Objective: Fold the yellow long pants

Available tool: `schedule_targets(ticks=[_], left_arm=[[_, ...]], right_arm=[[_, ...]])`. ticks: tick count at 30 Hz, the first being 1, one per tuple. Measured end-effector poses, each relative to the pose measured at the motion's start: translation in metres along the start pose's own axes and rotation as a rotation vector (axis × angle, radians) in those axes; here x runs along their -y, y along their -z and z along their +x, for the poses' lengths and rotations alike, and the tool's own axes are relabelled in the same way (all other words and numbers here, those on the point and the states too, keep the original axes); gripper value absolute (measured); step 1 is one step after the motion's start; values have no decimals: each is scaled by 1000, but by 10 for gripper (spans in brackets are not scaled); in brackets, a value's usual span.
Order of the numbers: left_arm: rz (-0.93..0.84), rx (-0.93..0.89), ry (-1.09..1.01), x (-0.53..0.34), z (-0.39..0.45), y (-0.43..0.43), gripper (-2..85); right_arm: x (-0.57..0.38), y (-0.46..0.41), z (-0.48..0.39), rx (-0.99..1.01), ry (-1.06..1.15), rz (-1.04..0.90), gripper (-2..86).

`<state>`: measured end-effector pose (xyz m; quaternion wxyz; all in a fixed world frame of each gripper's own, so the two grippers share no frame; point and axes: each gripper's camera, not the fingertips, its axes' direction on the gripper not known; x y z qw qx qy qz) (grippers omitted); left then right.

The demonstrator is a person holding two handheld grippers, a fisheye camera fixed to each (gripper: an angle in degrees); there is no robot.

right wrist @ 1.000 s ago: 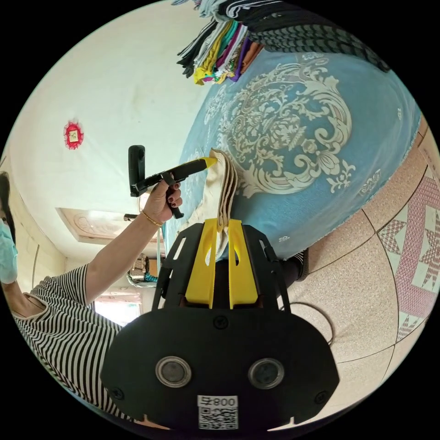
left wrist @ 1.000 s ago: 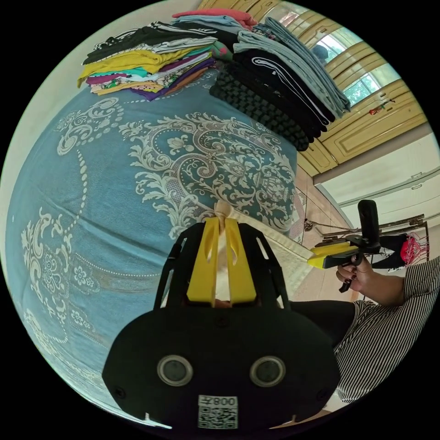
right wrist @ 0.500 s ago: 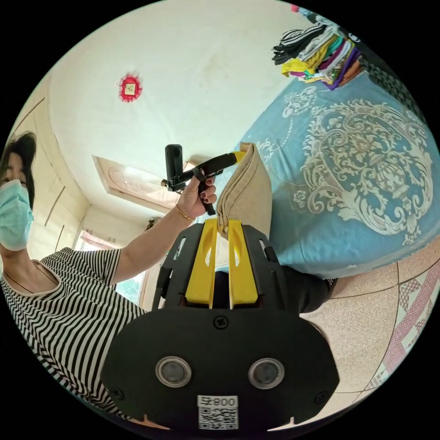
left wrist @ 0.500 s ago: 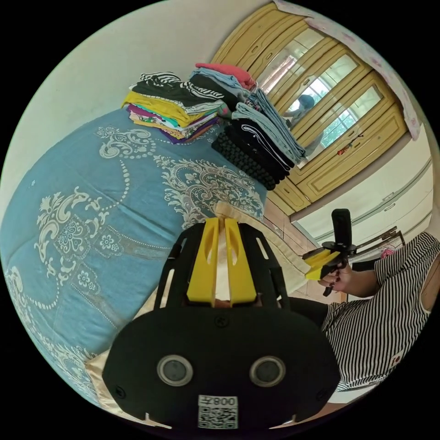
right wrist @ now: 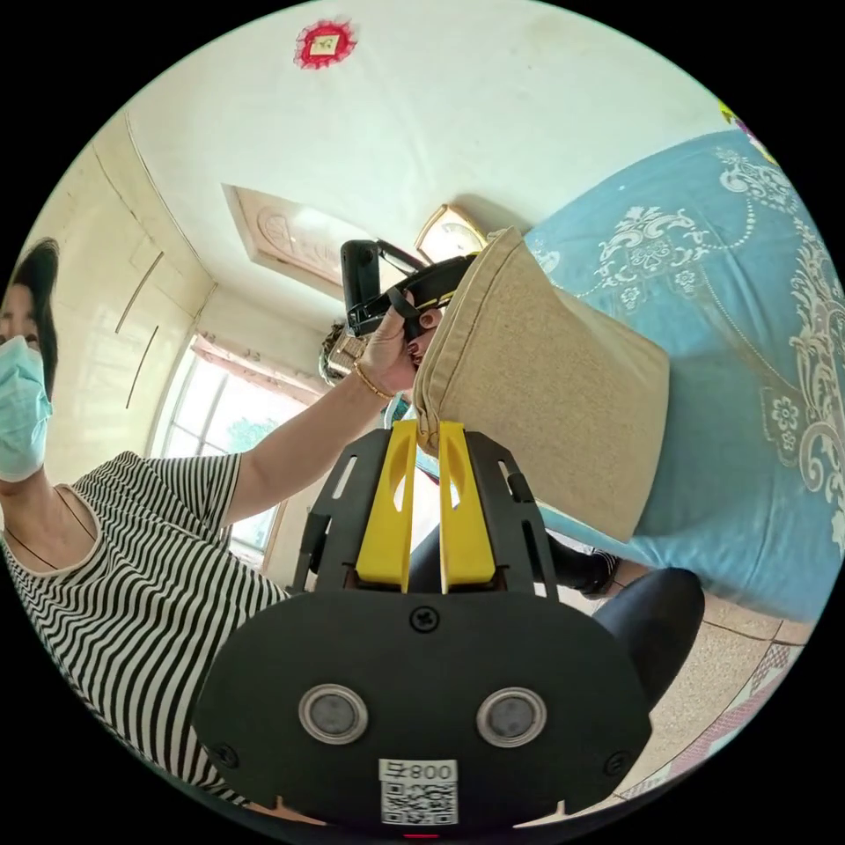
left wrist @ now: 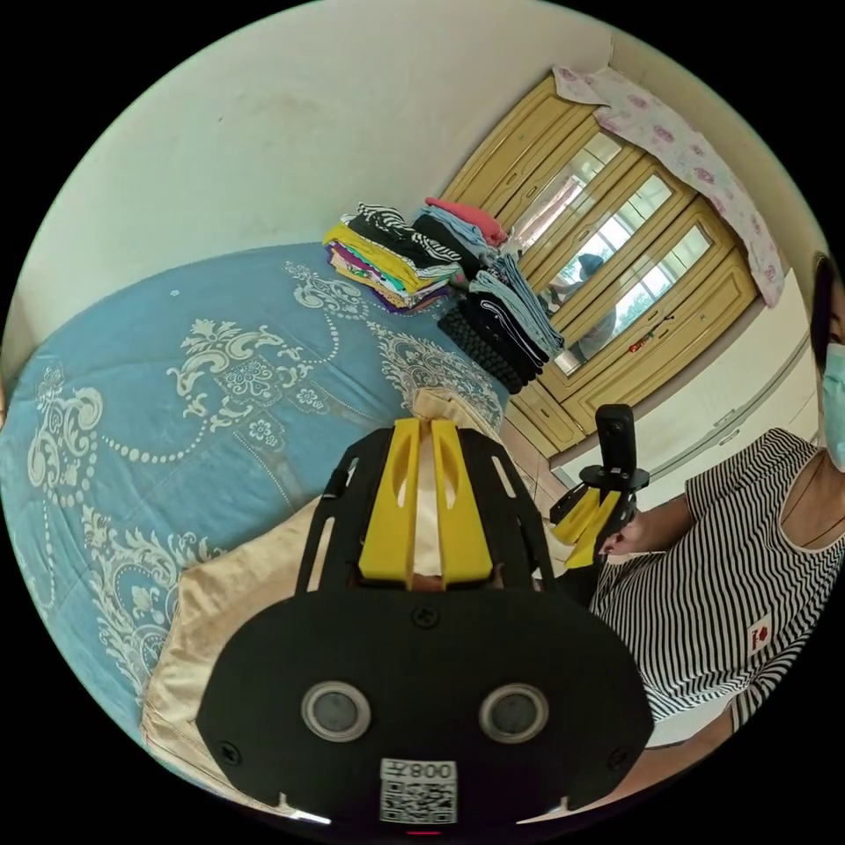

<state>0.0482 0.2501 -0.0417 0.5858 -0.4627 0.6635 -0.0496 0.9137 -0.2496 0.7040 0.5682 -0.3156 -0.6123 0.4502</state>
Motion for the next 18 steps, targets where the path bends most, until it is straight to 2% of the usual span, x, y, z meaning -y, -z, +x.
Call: schedule_targets(ticks=[6, 18], left_arm=[[24, -2, 146, -23, -38, 92, 24], [-19, -33, 363, -43, -86, 201, 25]], right_arm=[[27, -90, 25, -13, 3, -150, 35], [61, -231, 112, -114, -81, -403, 36]])
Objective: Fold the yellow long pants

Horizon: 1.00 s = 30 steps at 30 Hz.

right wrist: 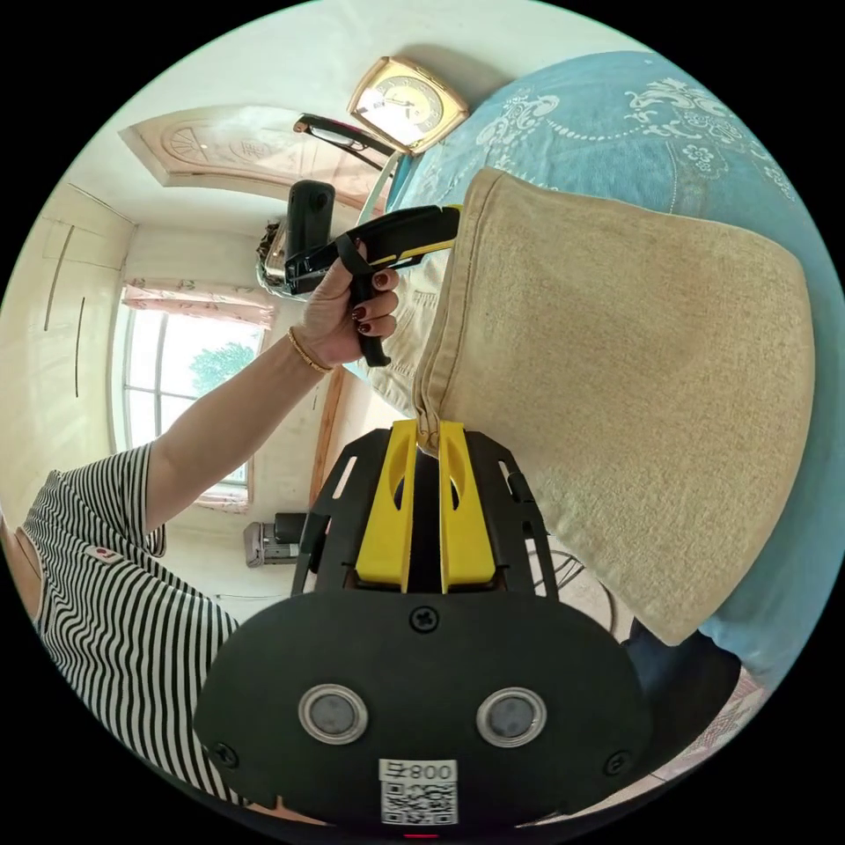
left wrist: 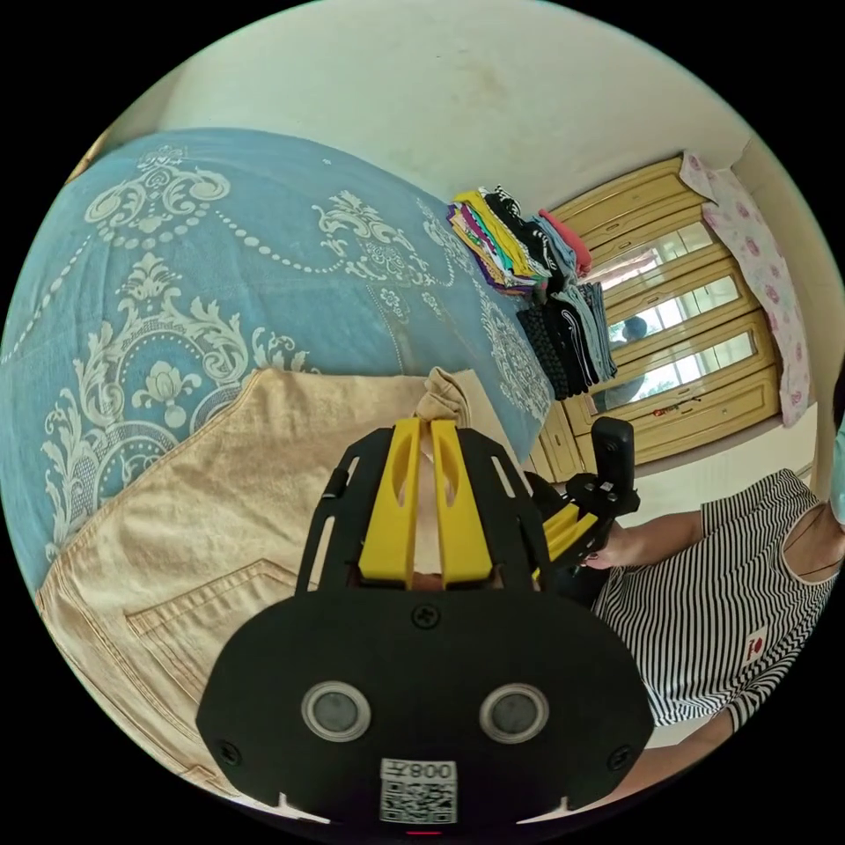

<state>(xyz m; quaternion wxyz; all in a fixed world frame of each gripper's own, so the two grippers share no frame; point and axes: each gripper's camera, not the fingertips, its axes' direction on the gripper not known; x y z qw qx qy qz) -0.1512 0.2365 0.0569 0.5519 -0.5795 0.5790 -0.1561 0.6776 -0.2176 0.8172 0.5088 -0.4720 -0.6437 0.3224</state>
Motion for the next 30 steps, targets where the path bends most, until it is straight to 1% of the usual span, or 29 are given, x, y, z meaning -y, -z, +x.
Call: schedule_targets(ticks=[10, 13, 15, 17, 23, 26, 27, 30], left_arm=[[0, 30, 83, 13, 6, 84, 35], [54, 47, 139, 8, 10, 119, 41], [131, -7, 176, -3, 14, 147, 52], [164, -55, 182, -14, 22, 161, 62], [114, -50, 231, -27, 51, 173, 92], [112, -54, 245, -21, 65, 181, 97], [90, -25, 246, -18, 72, 184, 97], [73, 22, 233, -17, 93, 194, 97]], right_arm=[[62, -52, 46, -22, -33, -83, 47], [75, -60, 58, 8, -39, -92, 55], [80, -63, 62, 20, -29, -96, 61], [86, -67, 64, 50, -9, -110, 66], [103, -76, 66, 146, 34, -136, 41], [114, -81, 63, 111, 47, -136, 36], [116, -81, 62, 108, 55, -132, 37], [133, -66, 60, 29, 105, -58, 40]])
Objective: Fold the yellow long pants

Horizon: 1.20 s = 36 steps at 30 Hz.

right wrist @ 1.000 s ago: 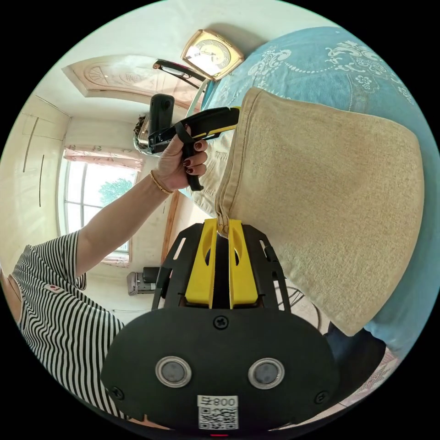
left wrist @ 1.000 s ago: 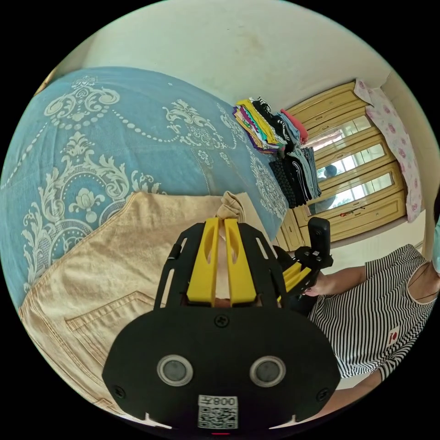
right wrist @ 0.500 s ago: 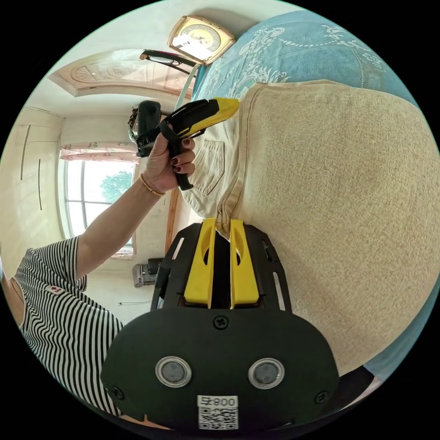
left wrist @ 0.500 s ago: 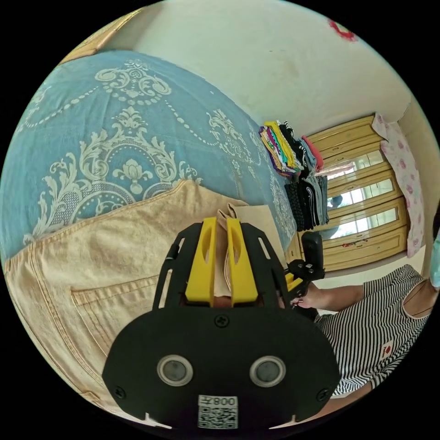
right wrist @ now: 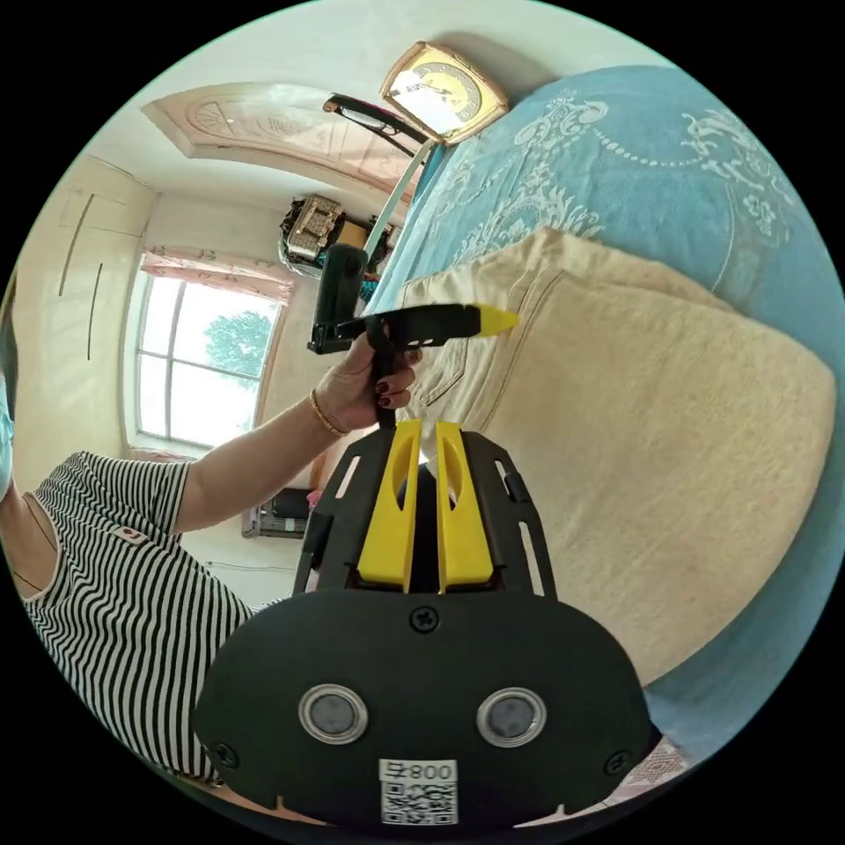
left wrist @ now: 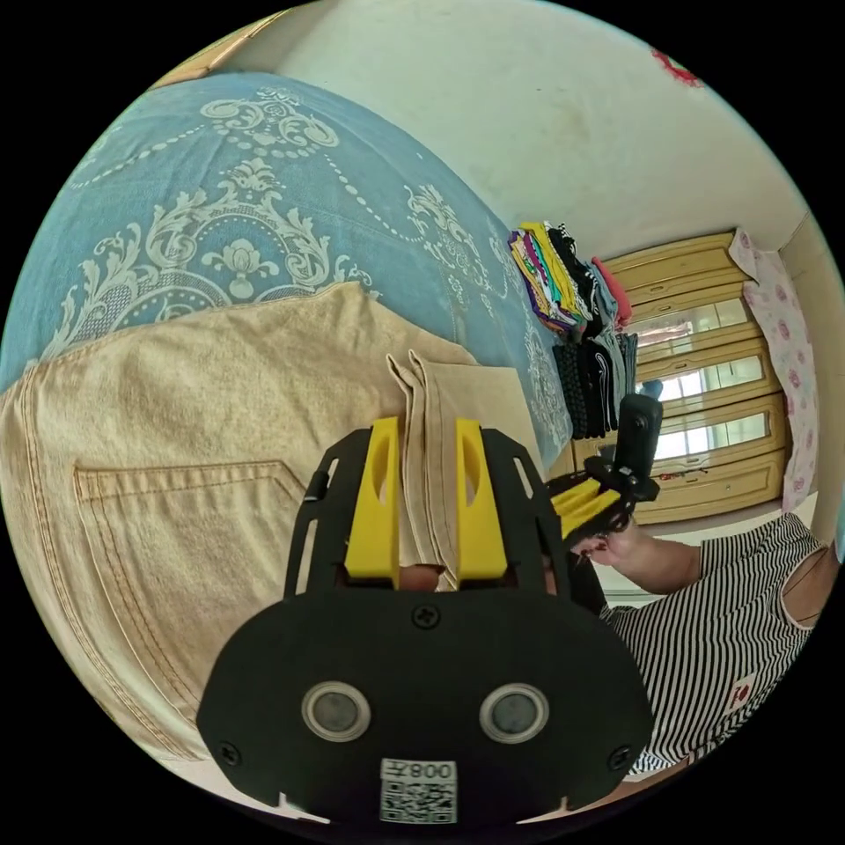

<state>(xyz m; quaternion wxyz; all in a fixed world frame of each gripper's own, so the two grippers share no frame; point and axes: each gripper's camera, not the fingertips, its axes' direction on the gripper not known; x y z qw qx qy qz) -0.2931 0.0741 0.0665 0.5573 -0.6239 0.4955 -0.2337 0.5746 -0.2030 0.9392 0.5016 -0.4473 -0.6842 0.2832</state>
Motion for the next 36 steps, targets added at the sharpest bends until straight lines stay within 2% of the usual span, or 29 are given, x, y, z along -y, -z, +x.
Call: schedule_targets(ticks=[4, 11, 17, 20, 24, 27, 33, 36], left_arm=[[-20, 8, 3, -14, 18, 8, 99], [-44, 39, -2, -28, 50, 13, 91], [-60, 101, -31, -35, 80, 11, 44], [-28, 132, -89, -42, 103, 16, 33], [0, 198, -180, -48, 134, 17, 30], [-75, 267, -116, -52, 126, 0, 33], [44, 210, -40, -85, 134, 8, 21], [3, 193, -66, -104, 150, -10, 12]], right_arm=[[41, 22, 8, -250, 102, 5, 69], [109, -3, 12, -528, 309, -210, 81], [127, -42, 23, -552, 345, -377, 63], [126, -43, 19, -582, 360, -364, 21], [123, -32, 9, -600, 380, -286, 7], [125, -30, 9, -595, 353, -272, 3], [125, -45, 2, -519, 345, -253, 2], [127, -58, 8, -524, 320, -294, 2]])
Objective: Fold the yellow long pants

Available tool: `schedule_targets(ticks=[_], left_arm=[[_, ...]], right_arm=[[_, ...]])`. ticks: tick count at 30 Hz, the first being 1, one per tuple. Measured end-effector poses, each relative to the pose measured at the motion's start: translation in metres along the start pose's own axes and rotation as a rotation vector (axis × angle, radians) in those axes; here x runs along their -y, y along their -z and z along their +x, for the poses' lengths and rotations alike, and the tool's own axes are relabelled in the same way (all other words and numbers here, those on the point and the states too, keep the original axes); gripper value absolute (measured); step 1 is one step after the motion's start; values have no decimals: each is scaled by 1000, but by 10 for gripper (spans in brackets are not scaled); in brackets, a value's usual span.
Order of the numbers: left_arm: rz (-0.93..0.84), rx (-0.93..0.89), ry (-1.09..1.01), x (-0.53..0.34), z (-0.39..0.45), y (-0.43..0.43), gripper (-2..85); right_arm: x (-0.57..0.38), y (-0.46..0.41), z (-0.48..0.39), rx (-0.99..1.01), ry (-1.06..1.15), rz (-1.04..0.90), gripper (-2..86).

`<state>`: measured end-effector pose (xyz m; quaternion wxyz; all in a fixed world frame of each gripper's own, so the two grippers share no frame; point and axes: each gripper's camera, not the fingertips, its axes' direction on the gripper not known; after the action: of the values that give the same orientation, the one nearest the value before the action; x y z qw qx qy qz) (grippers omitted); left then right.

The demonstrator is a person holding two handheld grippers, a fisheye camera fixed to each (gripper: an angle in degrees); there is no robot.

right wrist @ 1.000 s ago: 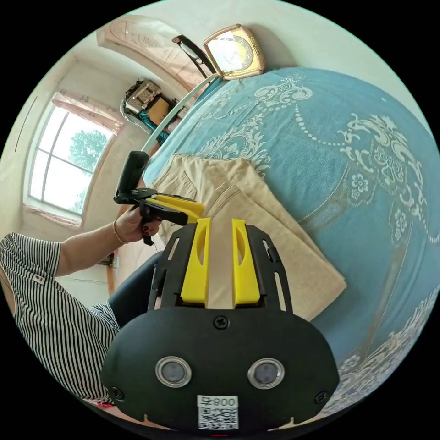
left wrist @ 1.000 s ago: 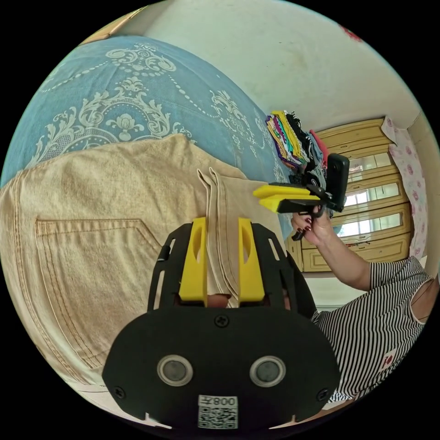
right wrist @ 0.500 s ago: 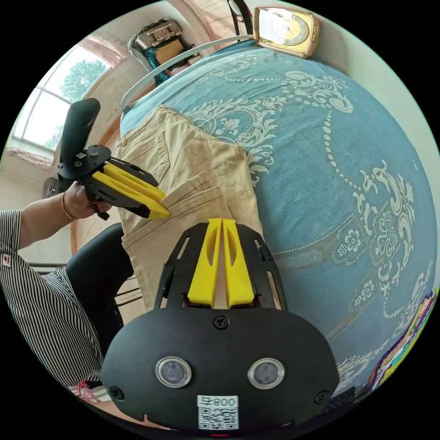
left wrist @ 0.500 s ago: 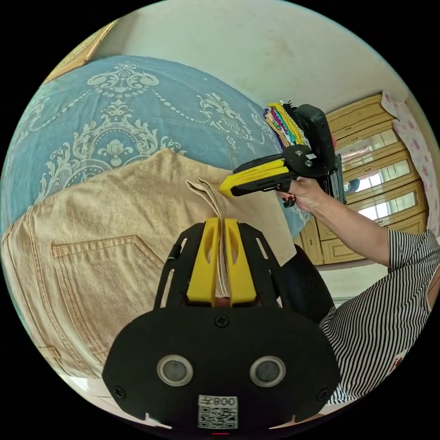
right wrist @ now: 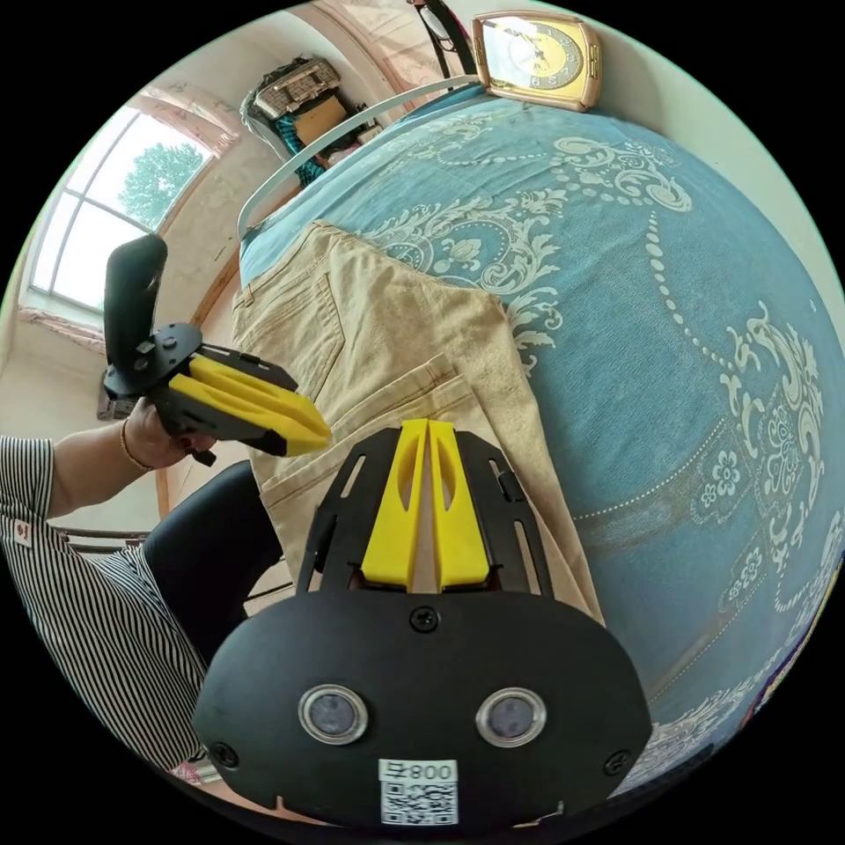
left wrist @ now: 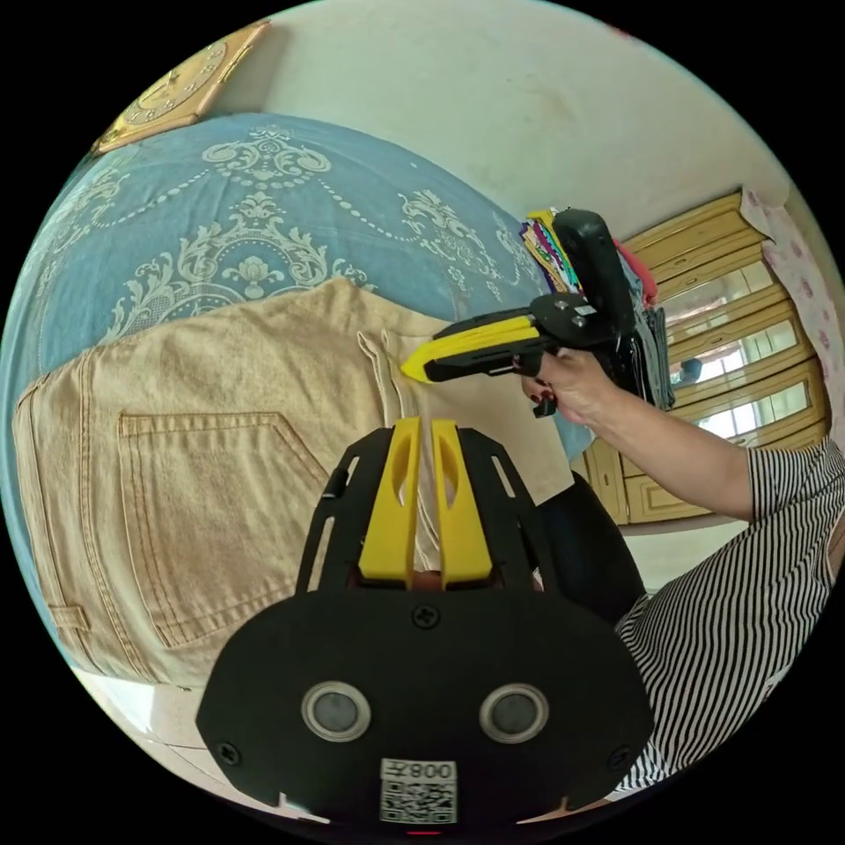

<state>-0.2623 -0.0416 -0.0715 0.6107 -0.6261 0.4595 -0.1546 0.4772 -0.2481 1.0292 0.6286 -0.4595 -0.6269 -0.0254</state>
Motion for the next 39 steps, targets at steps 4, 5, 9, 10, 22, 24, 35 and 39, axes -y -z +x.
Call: schedule_targets(ticks=[4, 5, 9, 10, 22, 24, 35, 39], left_arm=[[-74, 93, -21, -21, 18, -28, 5], [-60, 66, -15, -25, 21, -28, 4], [2, 66, -78, -46, 50, -23, 2], [-5, 72, -88, -49, 55, -25, 2], [-133, 171, -84, -88, 81, -98, 1], [-186, 180, -100, -96, 88, -117, 1], [-190, 160, -88, -120, 88, -176, 1], [-104, 176, -118, -130, 108, -181, 1]], right_arm=[[-2, 3, 5, 49, -49, -3, 2], [-4, 8, 3, 21, -55, -2, 1], [-18, 29, -6, -15, -68, 60, 1], [-26, 37, -9, -11, -83, 83, 1], [-141, 64, -46, 123, -205, 60, 1], [-149, 59, -52, 90, -205, 17, 2], [-170, 72, -65, 42, -233, -6, 1], [-198, 105, -66, 36, -314, 110, 2]])
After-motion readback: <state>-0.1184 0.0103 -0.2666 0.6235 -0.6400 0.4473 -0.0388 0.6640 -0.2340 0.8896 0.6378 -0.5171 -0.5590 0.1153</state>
